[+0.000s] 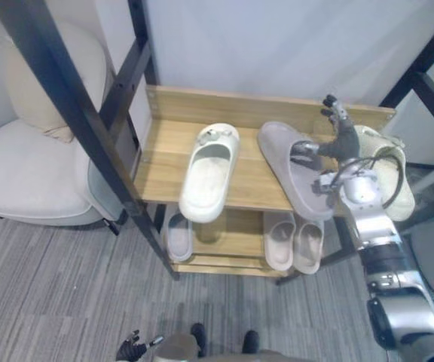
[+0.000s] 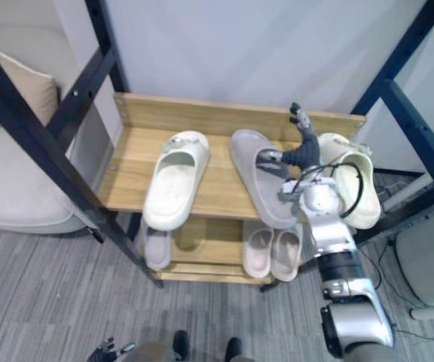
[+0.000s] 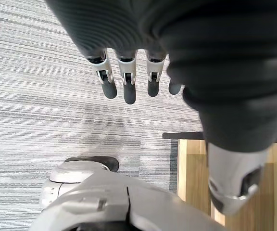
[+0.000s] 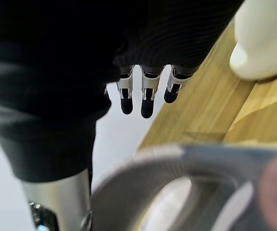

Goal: Organize the slippers on the shoe rack

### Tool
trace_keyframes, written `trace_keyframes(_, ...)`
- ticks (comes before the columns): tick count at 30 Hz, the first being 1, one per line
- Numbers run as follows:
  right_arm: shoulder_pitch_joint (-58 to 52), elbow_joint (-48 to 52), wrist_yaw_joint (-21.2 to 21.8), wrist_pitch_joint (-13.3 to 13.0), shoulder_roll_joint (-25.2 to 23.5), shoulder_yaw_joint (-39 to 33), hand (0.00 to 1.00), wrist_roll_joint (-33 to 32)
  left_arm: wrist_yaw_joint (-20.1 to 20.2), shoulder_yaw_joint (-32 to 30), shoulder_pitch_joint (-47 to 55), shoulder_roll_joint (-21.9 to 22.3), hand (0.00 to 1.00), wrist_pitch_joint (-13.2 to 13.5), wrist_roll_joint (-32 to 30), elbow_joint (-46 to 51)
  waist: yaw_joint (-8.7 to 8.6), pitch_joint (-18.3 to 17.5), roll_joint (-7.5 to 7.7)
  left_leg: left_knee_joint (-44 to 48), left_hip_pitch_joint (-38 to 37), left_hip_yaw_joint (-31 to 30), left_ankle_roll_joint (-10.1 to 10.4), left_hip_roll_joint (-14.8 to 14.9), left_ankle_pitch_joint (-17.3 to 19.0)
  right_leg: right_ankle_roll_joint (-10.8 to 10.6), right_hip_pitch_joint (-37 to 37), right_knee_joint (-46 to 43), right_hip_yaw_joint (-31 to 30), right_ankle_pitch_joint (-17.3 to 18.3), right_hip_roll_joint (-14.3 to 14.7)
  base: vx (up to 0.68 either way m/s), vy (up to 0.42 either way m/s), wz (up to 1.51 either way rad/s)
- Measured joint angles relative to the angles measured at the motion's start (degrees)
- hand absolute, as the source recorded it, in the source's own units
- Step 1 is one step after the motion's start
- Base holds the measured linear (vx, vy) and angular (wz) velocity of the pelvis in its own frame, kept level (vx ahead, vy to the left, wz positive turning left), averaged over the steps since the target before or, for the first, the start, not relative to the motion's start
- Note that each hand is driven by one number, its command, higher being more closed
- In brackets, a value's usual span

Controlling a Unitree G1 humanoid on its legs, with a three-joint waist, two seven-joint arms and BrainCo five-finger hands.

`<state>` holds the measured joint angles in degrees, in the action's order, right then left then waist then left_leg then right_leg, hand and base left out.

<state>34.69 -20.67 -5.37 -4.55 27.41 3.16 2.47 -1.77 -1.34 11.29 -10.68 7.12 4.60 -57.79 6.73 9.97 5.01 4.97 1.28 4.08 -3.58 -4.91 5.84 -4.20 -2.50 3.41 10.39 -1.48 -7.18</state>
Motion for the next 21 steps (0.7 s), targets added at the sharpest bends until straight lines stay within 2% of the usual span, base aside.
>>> trace_keyframes(6, 3.69, -3.80, 0.76, 0.75, 0.01, 2.29, 0.00, 2.12, 0.69, -0.01, 0.00, -0.20, 0.00, 0.03, 0.25, 0.05, 0.80, 0.62, 0.20, -0.43, -0.02, 0.04, -0.01, 0.07, -0.17, 0.04, 0.21, 0.00, 0.36, -0.02, 0.09, 0.00, 0.000, 0.00)
trace_keyframes(7, 4.52, -4.48, 0.78, 0.75, 0.01, 2.57, 1.00, 2.17, 0.89, -0.01, 0.00, -0.32, 0.00, 0.03, 0.59, 0.30, 0.97, 0.98, 0.40, -0.81, -0.06, 0.01, 0.02, 0.07, -0.46, 0.10, 0.32, 0.00, 0.48, -0.02, 0.10, 0.00, 0.000, 0.00)
trace_keyframes(12, 8.03, -7.19, 0.79, 0.95, -0.19, 4.16, 1.00, 4.27, 0.92, -0.01, -0.01, -0.77, 0.00, 0.02, 1.93, 0.25, 1.25, 2.10, 1.06, -3.44, -0.84, -0.02, 0.35, 0.22, -2.26, 0.47, 0.45, -0.02, 0.71, -0.18, 0.33, -0.04, -0.027, 0.00)
trace_keyframes(18, 10.06, -7.83, -0.09, 0.88, -1.29, 6.02, 1.00, 4.19, 0.92, 0.04, -0.70, -0.82, 0.00, 0.00, 2.31, -0.14, 1.82, 2.79, 1.08, -8.51, -3.07, -0.46, 1.21, 0.69, -5.10, 0.89, 0.43, -0.05, 1.20, -0.24, 1.15, -0.06, -0.042, 0.03)
trace_keyframes(21, 10.28, -7.25, -0.31, 0.56, -2.45, 6.06, 1.00, 4.19, 0.92, 0.04, -0.87, -0.94, 0.00, -0.01, 2.34, -0.13, 1.90, 3.08, 1.40, -8.86, -3.44, -0.86, 1.40, 1.02, -5.35, 1.20, 0.43, -0.08, 1.52, -0.04, 1.49, -0.03, -0.045, 0.06)
